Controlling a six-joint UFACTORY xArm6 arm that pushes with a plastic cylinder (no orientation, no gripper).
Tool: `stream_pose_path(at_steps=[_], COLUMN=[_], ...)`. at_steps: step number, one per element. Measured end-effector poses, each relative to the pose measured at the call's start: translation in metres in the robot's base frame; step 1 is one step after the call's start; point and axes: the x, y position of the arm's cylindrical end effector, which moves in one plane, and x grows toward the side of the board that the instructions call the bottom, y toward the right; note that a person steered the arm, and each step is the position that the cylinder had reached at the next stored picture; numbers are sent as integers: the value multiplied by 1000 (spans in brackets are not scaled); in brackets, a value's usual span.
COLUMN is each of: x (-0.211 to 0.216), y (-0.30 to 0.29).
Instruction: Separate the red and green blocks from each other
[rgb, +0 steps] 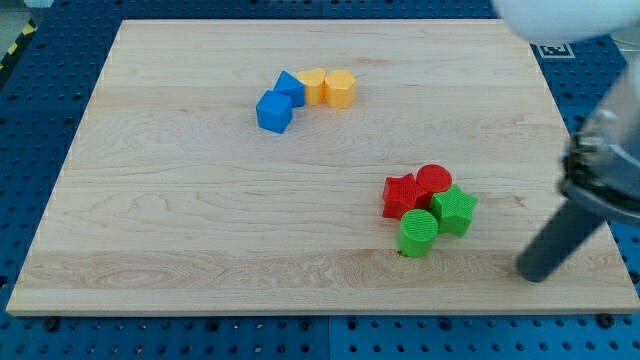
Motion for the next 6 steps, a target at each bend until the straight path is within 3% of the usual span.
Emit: stream_pose_path(at_steps=[2,4,6], x=[-55,-117,-76], y=[-114,-173,-147])
